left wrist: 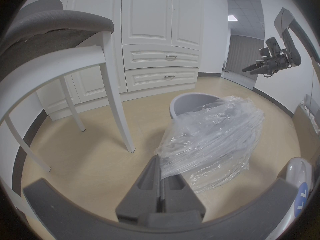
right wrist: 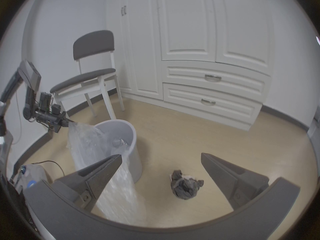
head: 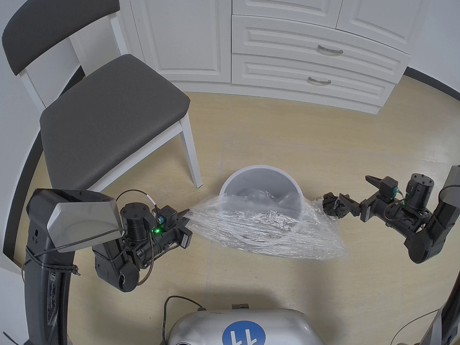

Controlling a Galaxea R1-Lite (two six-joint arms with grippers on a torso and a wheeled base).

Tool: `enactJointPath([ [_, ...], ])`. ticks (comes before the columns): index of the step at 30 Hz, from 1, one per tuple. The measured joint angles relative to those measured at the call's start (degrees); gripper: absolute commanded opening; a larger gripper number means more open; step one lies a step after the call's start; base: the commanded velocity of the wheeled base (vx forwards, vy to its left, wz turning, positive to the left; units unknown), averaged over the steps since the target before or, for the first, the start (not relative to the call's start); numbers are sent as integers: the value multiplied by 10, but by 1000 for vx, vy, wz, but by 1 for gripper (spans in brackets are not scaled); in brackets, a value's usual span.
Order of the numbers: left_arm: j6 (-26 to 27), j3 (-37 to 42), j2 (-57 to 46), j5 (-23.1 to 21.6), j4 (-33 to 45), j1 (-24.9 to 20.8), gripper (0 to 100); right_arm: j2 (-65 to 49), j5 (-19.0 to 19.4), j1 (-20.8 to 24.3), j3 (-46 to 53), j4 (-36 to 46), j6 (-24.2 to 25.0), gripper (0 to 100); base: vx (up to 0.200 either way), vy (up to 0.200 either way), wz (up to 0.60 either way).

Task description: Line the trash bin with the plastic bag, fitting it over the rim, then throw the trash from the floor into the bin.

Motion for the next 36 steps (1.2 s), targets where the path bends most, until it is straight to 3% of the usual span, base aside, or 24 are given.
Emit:
enactJointPath([
  [3, -1, 2, -5, -1, 0, 0, 0, -22, -115, 52, -34, 70, -31, 100, 0, 0, 0],
  [7, -2, 4, -11, -1, -1, 0, 0, -44, -236, 132, -88, 170, -85, 100, 0, 0, 0],
  [8, -2, 4, -12, -2, -1, 0, 100, -49, -256, 155, -100, 192, -109, 100, 0, 0, 0],
  [13, -3, 5, -16, -2, -2, 0, 100, -70, -286, 248, -133, 250, -230, 100, 0, 0, 0],
  [19, -3, 3, -20, -3, -2, 2, 100, -87, -287, 310, -105, 267, -316, 100, 0, 0, 0],
  [28, -5, -1, -20, -2, -2, 2, 100, -70, -293, 349, -74, 269, -333, 100, 0, 0, 0],
  [36, -49, -17, -27, 4, -2, -7, 100, -28, -295, 369, -93, 263, -333, 100, 0, 0, 0],
])
